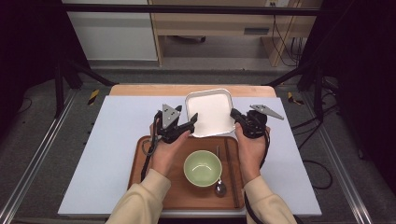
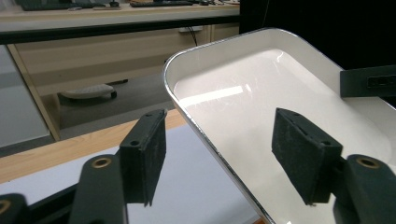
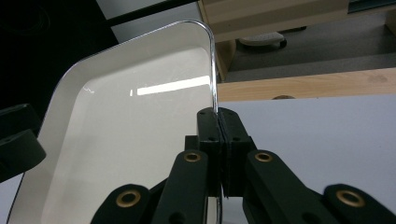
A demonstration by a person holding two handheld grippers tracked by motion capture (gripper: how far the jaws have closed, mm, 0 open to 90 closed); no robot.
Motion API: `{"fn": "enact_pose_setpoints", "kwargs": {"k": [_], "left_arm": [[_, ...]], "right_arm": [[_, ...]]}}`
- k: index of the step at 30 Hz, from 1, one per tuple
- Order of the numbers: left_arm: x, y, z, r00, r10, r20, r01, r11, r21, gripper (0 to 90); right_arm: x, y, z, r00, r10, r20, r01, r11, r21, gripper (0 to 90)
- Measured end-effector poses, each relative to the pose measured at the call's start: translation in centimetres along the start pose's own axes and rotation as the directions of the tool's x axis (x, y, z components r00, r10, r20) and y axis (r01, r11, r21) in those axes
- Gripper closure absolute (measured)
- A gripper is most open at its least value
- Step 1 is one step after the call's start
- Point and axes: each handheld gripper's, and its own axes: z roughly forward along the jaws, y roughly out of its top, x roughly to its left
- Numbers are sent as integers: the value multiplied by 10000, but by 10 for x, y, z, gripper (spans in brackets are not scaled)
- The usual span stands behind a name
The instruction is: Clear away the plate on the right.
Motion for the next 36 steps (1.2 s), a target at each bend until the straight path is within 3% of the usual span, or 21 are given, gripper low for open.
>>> {"fn": "enact_pose_setpoints", "kwargs": {"k": [11, 15, 19, 26, 36], "left_arm": [[-2, -6, 7, 9987, -505, 80, 506, 9987, -107, 497], [0, -8, 8, 9959, -900, 66, 901, 9958, -137, 573], [2, -10, 10, 9893, -1459, 17, 1459, 9889, -266, 628], [6, -6, 5, 9903, -1313, -445, 1276, 9889, -759, 755], [18, -7, -5, 9851, -1440, -938, 1311, 9826, -1316, 882]], "right_arm": [[1, 0, -3, 9999, 114, 34, -113, 9998, -164, 891], [2, -2, -2, 9999, 116, 59, -115, 9998, -161, 891], [5, -4, -2, 9999, 98, 89, -96, 9996, -270, 891], [9, -8, 0, 10000, 39, 30, -39, 9998, -194, 887], [26, -15, 7, 9968, -775, -194, 777, 9969, 88, 877]]}}
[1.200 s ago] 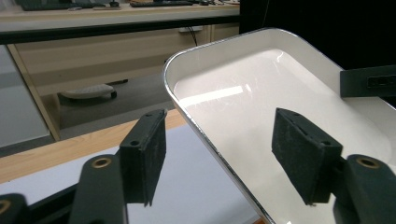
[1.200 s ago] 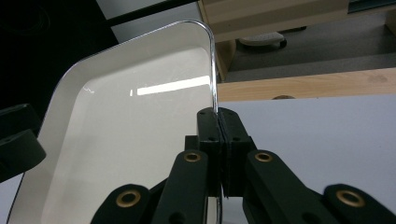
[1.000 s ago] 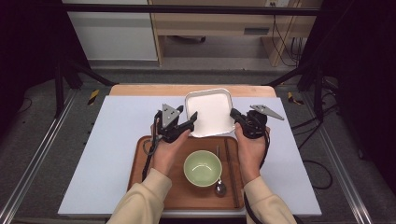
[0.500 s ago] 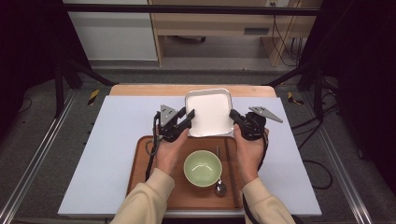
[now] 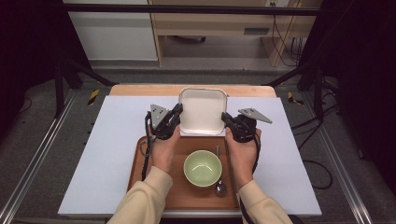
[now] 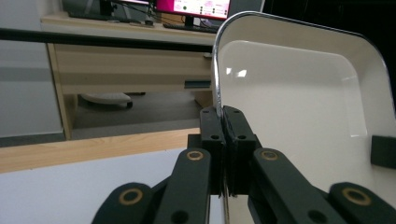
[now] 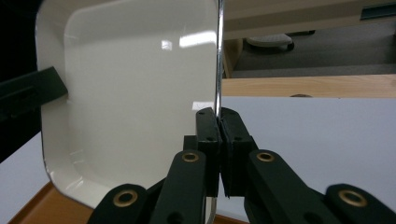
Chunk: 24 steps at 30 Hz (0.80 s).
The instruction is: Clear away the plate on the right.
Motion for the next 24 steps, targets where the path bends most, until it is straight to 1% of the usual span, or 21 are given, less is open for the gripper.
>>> {"fn": "enact_pose_setpoints", "kwargs": {"k": [2, 4, 7, 8, 10, 11, 14, 15, 16, 18, 19, 22, 24], "left_arm": [[1, 2, -2, 9999, 116, -14, -116, 9999, -31, 888], [2, 3, -4, 9998, 195, -3, -195, 9998, -69, 889], [6, 4, -6, 9999, 171, 5, -171, 9997, -150, 891], [8, 5, -7, 9998, 192, -18, -193, 9997, -136, 891], [11, 6, -9, 9999, 165, -18, -165, 9997, -154, 891], [13, 6, -10, 9999, 121, -49, -122, 9998, -177, 891], [20, 6, -11, 9997, 137, -190, -140, 9998, -134, 892], [22, 6, -12, 9996, 128, -233, -131, 9998, -123, 891], [26, 5, -13, 9995, 125, -297, -129, 9999, -115, 891], [32, 4, -14, 9995, -5, -318, 1, 9999, -113, 891], [35, 3, -15, 9993, -70, -355, 67, 9999, -92, 891], [40, 1, -17, 9989, -171, -427, 166, 9998, -113, 891], [42, -1, -18, 9987, -205, -459, 201, 9997, -103, 891]], "right_arm": [[2, -2, 2, 9999, -94, -40, 95, 9999, 111, 874], [3, -2, 2, 9999, -64, -89, 65, 9999, 124, 873], [5, -2, 4, 9993, -243, -285, 247, 9996, 145, 858], [6, -3, 4, 9987, -311, -411, 318, 9994, 162, 837], [8, -4, 7, 9961, -398, -789, 423, 9987, 292, 749], [9, -5, 9, 9947, -495, -900, 527, 9981, 330, 713], [15, -7, 11, 9913, -837, -1016, 874, 9957, 324, 605], [17, -7, 11, 9901, -958, -1024, 997, 9944, 337, 575], [18, -7, 10, 9891, -1107, -974, 1135, 9932, 241, 545], [19, -6, 9, 9865, -1358, -916, 1381, 9902, 192, 451], [19, -6, 10, 9855, -1420, -933, 1450, 9891, 261, 412], [18, -5, 11, 9842, -1502, -933, 1513, 9885, 51, 355], [17, -5, 12, 9816, -1638, -980, 1642, 9864, -48, 326]]}}
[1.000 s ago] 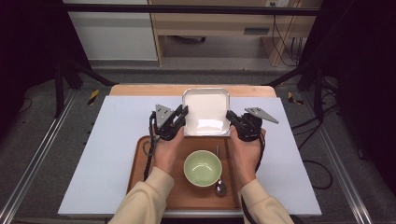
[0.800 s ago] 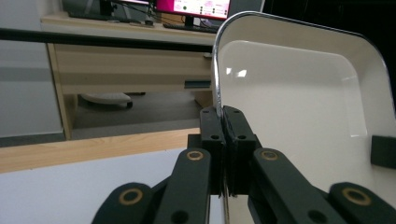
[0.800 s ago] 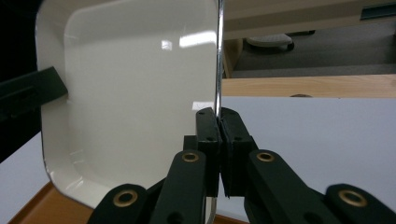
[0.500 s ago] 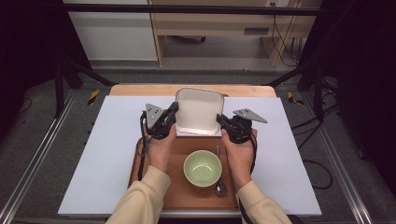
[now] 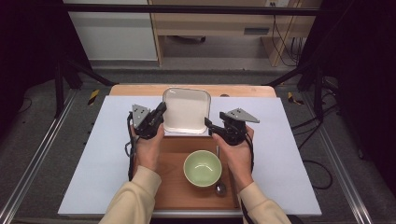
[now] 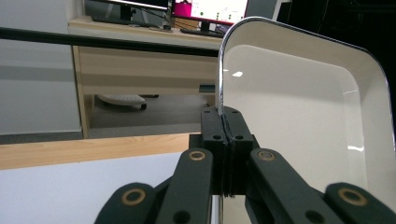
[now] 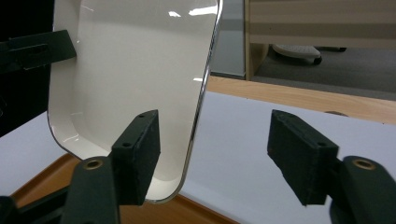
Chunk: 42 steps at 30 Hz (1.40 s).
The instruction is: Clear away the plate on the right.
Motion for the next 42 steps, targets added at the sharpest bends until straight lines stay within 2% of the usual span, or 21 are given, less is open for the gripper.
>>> {"fn": "enact_pose_setpoints", "kwargs": {"k": [7, 12, 14, 18, 22, 24, 28, 31, 36, 42], "left_arm": [[2, 0, -2, 10000, 13, -57, -14, 10000, -62, 891], [11, 4, -9, 9998, -154, -87, 153, 9997, -167, 891], [15, 5, -14, 9998, 8, -194, -13, 9998, -212, 891], [24, 6, -22, 9997, -16, -251, 11, 9998, -182, 891], [40, 2, -32, 9991, -115, -397, 111, 9999, -93, 891], [45, -1, -35, 9987, -171, -474, 167, 9998, -73, 892], [54, -4, -42, 9982, -367, -474, 364, 9993, -84, 892], [60, -6, -49, 9979, -387, -513, 382, 9992, -112, 892], [66, -8, -63, 9989, -193, -417, 195, 9998, 22, 892], [72, -16, -82, 9994, 20, -340, -7, 9993, 365, 892]], "right_arm": [[-1, 5, -5, 9996, -113, 244, 125, 9987, -498, 184], [-7, 5, -13, 9979, -423, 498, 462, 9956, -809, 92], [-11, 5, -18, 9972, -415, 614, 470, 9947, -909, 93], [-24, 0, -28, 9953, -274, 934, 370, 9940, -1028, 92], [-38, -2, -37, 9901, -137, 1398, 287, 9940, -1053, 95], [-44, -2, -41, 9884, 47, 1520, 116, 9943, -1061, 98], [-54, -6, -47, 9848, -45, 1734, 226, 9945, -1026, 101], [-62, -14, -53, 9836, 66, 1804, 103, 9956, -927, 101], [-77, -29, -66, 9719, -424, 2315, 603, 9957, -709, 118], [-100, -53, -86, 9569, -678, 2825, 785, 9966, -267, 114]]}}
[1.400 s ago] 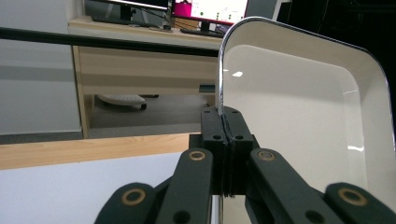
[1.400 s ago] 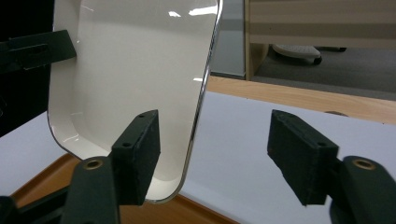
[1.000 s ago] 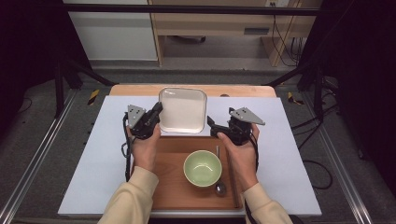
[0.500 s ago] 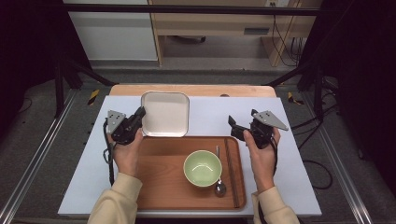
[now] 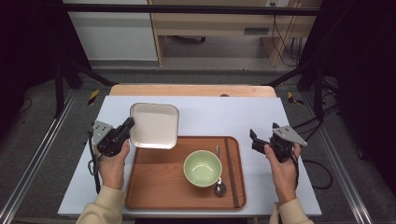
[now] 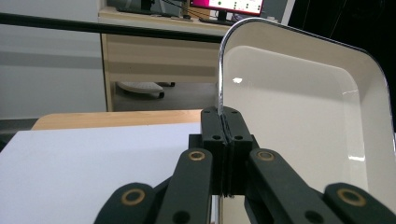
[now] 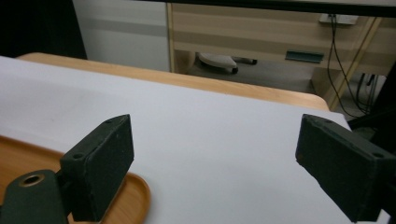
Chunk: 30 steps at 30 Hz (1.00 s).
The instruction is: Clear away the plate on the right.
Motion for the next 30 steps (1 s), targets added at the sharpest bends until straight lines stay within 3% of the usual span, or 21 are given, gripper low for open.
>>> {"fn": "enact_pose_setpoints", "kwargs": {"k": [5, 8, 10, 16, 19, 24, 27, 30], "left_arm": [[6, -5, -7, 10000, -43, -23, 43, 10000, 40, 892], [10, -8, -6, 9992, -389, 29, 389, 9992, 28, 892], [9, -9, -7, 9996, -282, -41, 282, 9995, 105, 892], [18, -11, -17, 9978, -670, -1, 670, 9976, 196, 891], [22, -12, -24, 9985, -556, 3, 555, 9978, 355, 891], [27, -17, -40, 9975, -698, -45, 700, 9958, 591, 891], [26, -24, -45, 9955, -931, 170, 914, 9924, 825, 891], [22, -28, -48, 9953, -918, 318, 878, 9899, 1115, 891]], "right_arm": [[-13, -12, -11, 9996, 261, 118, -263, 9996, 111, 114], [-16, -14, -10, 9987, 503, 92, -504, 9986, 152, 114], [-16, -15, -8, 9985, 525, 125, -528, 9984, 183, 114], [-16, -17, -9, 9995, 248, 217, -250, 9996, 93, 134], [-17, -18, -8, 9994, 303, 179, -306, 9994, 158, 134], [-17, -18, -8, 9994, 304, 181, -307, 9993, 190, 135], [-17, -18, -8, 9995, 261, 199, -264, 9995, 159, 144], [-17, -18, -8, 9995, 289, 113, -292, 9993, 219, 143]]}}
